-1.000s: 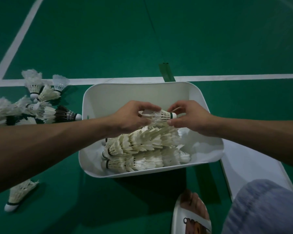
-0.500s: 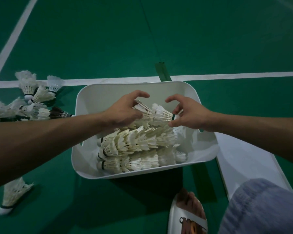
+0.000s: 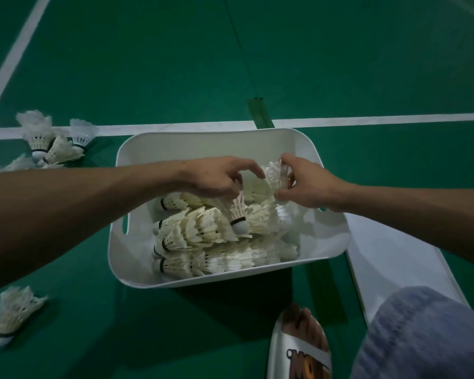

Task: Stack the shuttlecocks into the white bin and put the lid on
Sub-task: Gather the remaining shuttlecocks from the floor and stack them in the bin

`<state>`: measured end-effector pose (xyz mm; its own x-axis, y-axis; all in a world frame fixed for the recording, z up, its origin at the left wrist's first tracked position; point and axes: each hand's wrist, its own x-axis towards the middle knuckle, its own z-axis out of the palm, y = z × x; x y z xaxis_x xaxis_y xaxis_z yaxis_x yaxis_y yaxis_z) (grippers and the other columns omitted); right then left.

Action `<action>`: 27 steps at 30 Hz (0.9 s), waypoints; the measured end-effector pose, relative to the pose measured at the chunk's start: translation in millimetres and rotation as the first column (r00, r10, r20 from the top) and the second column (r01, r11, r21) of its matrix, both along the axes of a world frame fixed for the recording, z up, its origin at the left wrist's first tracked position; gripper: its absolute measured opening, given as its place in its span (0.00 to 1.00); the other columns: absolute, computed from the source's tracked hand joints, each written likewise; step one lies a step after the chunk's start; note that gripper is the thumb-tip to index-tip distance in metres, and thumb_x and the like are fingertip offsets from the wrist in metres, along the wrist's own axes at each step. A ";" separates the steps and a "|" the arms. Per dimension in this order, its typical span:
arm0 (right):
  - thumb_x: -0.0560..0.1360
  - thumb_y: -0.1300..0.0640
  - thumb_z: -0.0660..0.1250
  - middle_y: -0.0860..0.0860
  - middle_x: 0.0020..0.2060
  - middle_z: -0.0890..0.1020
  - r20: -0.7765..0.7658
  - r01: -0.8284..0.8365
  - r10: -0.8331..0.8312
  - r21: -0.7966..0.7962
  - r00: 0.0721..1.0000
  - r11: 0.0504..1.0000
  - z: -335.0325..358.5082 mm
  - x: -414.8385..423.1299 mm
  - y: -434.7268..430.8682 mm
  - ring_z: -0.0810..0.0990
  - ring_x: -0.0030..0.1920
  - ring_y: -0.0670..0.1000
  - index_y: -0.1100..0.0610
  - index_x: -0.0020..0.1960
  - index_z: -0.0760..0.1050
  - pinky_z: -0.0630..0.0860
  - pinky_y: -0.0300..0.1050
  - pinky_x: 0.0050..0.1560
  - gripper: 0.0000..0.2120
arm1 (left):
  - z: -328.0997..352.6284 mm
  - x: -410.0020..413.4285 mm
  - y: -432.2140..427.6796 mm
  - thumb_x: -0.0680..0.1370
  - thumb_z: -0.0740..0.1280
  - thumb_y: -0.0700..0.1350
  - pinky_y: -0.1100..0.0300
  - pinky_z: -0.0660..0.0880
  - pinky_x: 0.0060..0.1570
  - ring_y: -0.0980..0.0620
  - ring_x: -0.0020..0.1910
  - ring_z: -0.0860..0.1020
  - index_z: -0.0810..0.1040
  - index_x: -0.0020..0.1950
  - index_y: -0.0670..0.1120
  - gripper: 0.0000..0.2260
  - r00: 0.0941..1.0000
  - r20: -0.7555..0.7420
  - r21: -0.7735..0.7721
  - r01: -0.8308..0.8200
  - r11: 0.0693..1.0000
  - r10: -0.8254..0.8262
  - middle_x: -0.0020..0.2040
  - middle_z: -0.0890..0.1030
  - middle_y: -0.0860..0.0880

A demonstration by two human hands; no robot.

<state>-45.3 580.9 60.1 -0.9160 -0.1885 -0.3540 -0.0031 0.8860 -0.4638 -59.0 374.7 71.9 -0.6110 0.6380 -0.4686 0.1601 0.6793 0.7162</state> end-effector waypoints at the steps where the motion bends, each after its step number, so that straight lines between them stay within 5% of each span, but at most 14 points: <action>1: 0.71 0.56 0.73 0.52 0.45 0.81 -0.022 0.006 -0.006 0.024 1.000 1.000 -1.6 -0.2 0.4 0.80 0.41 0.53 0.54 0.53 0.71 0.74 0.44 0.33 0.15 | -0.6 -0.3 4.5 0.74 0.60 0.31 0.60 0.71 0.43 0.54 0.45 0.74 0.65 0.70 0.50 0.26 1.000 0.009 -0.011 0.029 1.000 -0.029 0.47 0.75 0.48; 4: 0.72 0.52 0.73 0.54 0.39 0.81 -0.066 0.044 -0.038 0.091 0.997 0.995 -3.3 -1.2 1.3 0.78 0.37 0.53 0.60 0.45 0.77 0.68 0.40 0.27 0.11 | -1.4 -1.8 12.7 0.74 0.60 0.31 0.56 0.74 0.47 0.53 0.45 0.73 0.62 0.72 0.53 0.30 0.991 0.055 -0.072 0.126 0.989 -0.122 0.47 0.74 0.49; 6: 0.73 0.50 0.72 0.55 0.37 0.80 -0.080 0.056 -0.049 0.086 0.996 0.995 -3.3 -2.2 1.9 0.78 0.35 0.54 0.62 0.39 0.77 0.68 0.40 0.28 0.15 | -0.4 -2.9 16.7 0.74 0.61 0.31 0.62 0.70 0.44 0.60 0.44 0.70 0.62 0.73 0.54 0.32 0.984 0.062 -0.124 0.174 0.977 -0.167 0.52 0.71 0.54; 9: 0.75 0.50 0.69 0.55 0.58 0.78 -0.103 0.051 -0.040 0.104 0.994 0.993 -3.0 -1.2 -0.5 0.79 0.53 0.54 0.66 0.51 0.80 0.71 0.38 0.49 0.18 | 1.7 -3.7 24.1 0.73 0.60 0.30 0.62 0.66 0.52 0.58 0.58 0.67 0.60 0.75 0.56 0.35 0.972 0.076 -0.185 0.232 0.955 -0.222 0.73 0.63 0.49; 11: 0.75 0.51 0.69 0.56 0.55 0.81 -0.090 0.043 -0.030 0.146 0.995 0.988 -5.2 0.6 -2.2 0.81 0.49 0.54 0.64 0.50 0.81 0.77 0.40 0.48 0.15 | 2.0 -4.1 28.6 0.73 0.59 0.30 0.56 0.68 0.56 0.52 0.65 0.66 0.58 0.76 0.59 0.37 0.961 0.108 -0.243 0.273 0.931 -0.253 0.77 0.57 0.47; 14: 0.76 0.54 0.69 0.55 0.41 0.84 -0.083 0.059 -0.047 0.151 0.995 0.987 -4.0 6.0 -3.5 0.80 0.37 0.51 0.60 0.46 0.83 0.73 0.40 0.32 0.10 | -4.1 -7.1 35.1 0.71 0.60 0.31 0.52 0.70 0.55 0.46 0.69 0.68 0.58 0.74 0.64 0.39 0.946 0.182 -0.328 0.317 0.890 -0.270 0.77 0.57 0.47; 18: 0.77 0.53 0.67 0.55 0.43 0.85 -0.105 0.075 -0.063 0.118 0.992 0.990 -1.9 11.5 -6.1 0.81 0.41 0.53 0.58 0.48 0.84 0.76 0.43 0.40 0.10 | -8.8 -8.3 34.2 0.70 0.60 0.33 0.56 0.68 0.49 0.46 0.65 0.70 0.60 0.73 0.64 0.38 0.935 0.226 -0.348 0.340 0.874 -0.274 0.77 0.58 0.47; 23: 0.77 0.54 0.66 0.54 0.55 0.80 -0.040 0.079 -0.073 0.145 0.996 0.986 -4.7 13.4 -9.9 0.79 0.51 0.55 0.55 0.62 0.74 0.77 0.48 0.50 0.15 | 1.5 -3.9 21.0 0.72 0.60 0.33 0.50 0.72 0.57 0.47 0.64 0.70 0.59 0.75 0.59 0.35 0.956 0.123 -0.323 0.293 0.900 -0.268 0.73 0.64 0.44; 27: 0.75 0.56 0.68 0.52 0.50 0.78 0.015 0.205 -0.206 0.037 0.978 0.978 -2.9 14.4 -11.7 0.78 0.47 0.54 0.51 0.62 0.68 0.74 0.45 0.39 0.18 | 6.3 0.2 8.9 0.74 0.62 0.32 0.59 0.67 0.52 0.56 0.53 0.68 0.60 0.74 0.55 0.33 0.977 0.061 -0.219 0.214 0.952 -0.206 0.63 0.70 0.49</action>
<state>-30.9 569.2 57.2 -0.9269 0.0163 -0.3748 0.1896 0.8825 -0.4303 -58.8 383.6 78.2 -0.4539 0.6266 -0.6335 0.2921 0.7763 0.5586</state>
